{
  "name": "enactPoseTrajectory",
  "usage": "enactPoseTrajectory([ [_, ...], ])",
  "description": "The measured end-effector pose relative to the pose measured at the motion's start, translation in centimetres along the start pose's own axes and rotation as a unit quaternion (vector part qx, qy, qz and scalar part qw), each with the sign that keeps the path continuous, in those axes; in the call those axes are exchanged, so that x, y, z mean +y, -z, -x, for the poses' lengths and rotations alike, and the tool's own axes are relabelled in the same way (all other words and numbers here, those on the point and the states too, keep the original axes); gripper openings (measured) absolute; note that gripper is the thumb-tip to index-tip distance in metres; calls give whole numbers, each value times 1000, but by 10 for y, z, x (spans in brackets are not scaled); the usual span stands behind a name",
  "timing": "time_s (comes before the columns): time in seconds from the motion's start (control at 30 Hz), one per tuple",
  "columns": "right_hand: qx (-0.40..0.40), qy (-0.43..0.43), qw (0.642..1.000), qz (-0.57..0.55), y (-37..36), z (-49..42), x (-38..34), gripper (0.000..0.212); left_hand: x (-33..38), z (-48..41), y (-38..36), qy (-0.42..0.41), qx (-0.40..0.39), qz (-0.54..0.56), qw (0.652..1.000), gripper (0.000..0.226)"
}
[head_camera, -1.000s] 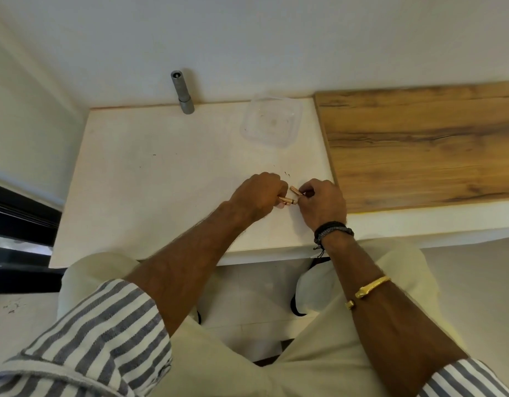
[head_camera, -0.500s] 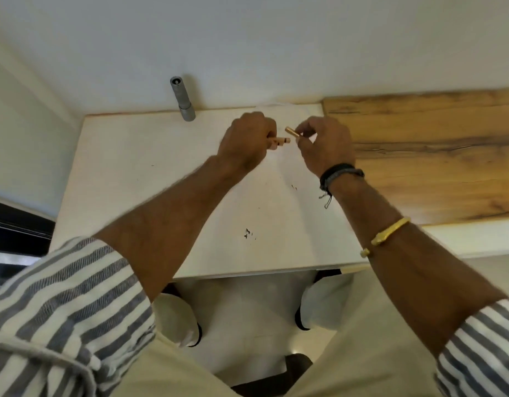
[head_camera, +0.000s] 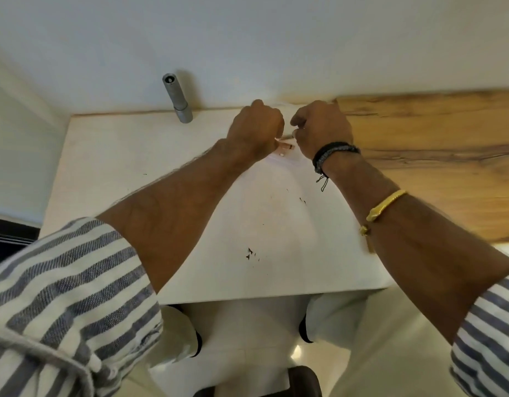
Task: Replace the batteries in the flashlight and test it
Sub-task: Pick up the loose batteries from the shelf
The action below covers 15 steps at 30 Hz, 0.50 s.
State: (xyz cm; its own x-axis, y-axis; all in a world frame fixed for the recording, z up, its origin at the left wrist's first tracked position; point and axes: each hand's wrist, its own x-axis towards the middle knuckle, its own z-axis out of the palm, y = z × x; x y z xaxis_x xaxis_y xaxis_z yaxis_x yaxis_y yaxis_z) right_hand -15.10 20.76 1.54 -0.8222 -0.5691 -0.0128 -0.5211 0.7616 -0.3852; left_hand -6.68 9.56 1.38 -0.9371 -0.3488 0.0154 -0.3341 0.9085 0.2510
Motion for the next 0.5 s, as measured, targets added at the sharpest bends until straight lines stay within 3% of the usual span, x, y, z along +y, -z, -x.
enactPoseTrajectory([
  [0.17, 70, -29, 993, -96, 2, 14, 16, 22, -8, 12, 3, 37, 82, 93, 992, 11],
  [0.3, 123, -89, 970, -190, 1, 40, 27, 26, -10, 30, 0, 165, 170, 227, 945, 15],
  [0.5, 55, -225, 919, -318, -11, 61, 25, 32, -8, 44, -12, 302, 167, 368, 864, 9],
])
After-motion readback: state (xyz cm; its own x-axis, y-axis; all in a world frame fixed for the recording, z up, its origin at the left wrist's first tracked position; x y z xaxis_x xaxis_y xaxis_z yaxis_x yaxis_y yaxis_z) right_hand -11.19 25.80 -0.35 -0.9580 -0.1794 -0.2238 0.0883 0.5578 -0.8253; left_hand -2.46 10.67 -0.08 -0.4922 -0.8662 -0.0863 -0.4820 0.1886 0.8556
